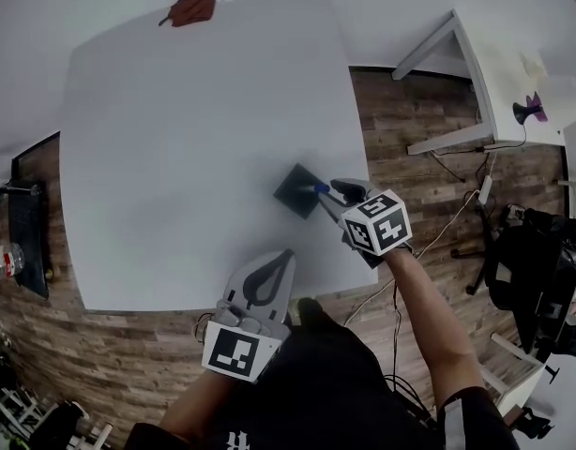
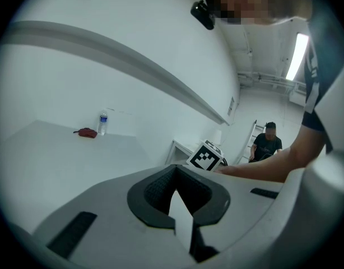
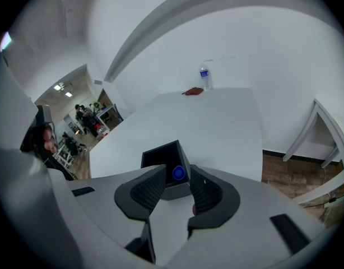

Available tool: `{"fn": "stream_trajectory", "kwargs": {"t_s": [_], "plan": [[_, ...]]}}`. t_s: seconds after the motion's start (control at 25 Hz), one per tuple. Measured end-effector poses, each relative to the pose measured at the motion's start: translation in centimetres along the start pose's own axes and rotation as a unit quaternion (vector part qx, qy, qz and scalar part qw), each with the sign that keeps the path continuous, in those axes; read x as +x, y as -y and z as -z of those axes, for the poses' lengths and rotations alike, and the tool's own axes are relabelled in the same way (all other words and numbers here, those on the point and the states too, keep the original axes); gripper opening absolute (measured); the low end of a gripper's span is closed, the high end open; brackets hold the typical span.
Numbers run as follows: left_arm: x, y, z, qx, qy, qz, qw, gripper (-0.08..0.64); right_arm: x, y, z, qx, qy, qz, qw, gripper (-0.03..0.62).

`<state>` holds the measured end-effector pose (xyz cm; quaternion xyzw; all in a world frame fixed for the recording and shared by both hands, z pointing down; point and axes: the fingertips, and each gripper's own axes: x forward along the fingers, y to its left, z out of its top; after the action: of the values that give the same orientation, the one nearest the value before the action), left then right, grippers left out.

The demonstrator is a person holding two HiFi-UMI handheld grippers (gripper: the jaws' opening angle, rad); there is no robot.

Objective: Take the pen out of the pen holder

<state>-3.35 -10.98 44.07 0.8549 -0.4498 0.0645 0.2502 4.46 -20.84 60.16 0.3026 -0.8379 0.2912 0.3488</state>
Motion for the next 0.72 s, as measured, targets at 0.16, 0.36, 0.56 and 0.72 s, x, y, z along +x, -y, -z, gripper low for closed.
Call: {"fn": "stream_trajectory", "kwargs": {"t_s": [0.16, 0.36, 0.56, 0.72], "plan": [[0.1, -0.8, 0.1, -0.007, -0.003, -0.006, 1.0, 0.005, 1.0, 0.3, 0.5, -0.012, -0.026, 0.015, 0.999, 0.115], [0.3, -1.4, 0.0, -0.007, -0.004, -0.01, 0.9999, 0.005, 1.2, 0.4, 0.6, -0.03, -0.038, 0.03, 0.998, 0.094], [0.3, -1.3, -0.3, -0.004, 0.0, -0.012, 0.9999, 0.006, 0.9, 0.2, 0.4, -0.049, -0.042, 0.04, 0.997, 0.072], [0.0, -0.8, -0.5, 0.005, 0.004, -0.012, 0.9999, 0.006, -0.1, 0.4, -0.4, -0.017, -0.015, 0.031, 0.999, 0.071]]}}
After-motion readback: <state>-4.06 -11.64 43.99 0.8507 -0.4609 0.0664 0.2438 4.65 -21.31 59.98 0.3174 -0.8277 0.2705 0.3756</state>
